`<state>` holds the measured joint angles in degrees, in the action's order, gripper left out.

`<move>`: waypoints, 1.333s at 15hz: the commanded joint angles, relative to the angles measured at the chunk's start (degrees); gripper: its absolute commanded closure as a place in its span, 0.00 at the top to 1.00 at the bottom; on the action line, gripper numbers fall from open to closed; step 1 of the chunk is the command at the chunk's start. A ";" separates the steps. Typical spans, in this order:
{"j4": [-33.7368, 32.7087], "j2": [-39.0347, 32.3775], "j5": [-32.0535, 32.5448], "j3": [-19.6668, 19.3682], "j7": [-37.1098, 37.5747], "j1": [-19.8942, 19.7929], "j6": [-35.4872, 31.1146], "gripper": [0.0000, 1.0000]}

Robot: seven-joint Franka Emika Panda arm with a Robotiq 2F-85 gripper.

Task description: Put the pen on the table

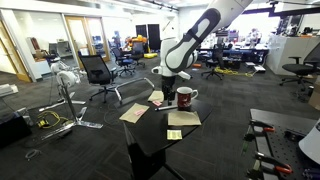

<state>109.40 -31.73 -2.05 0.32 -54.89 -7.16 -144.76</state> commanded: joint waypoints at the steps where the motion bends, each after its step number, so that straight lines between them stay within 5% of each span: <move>1: 0.54 1.48 1.61 1.14 2.04 -0.69 -1.00 0.98; 20: 19.61 29.38 1.61 -0.09 2.82 0.36 0.54 1.00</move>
<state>123.90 -8.46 -2.10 1.49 -54.70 -7.70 -145.29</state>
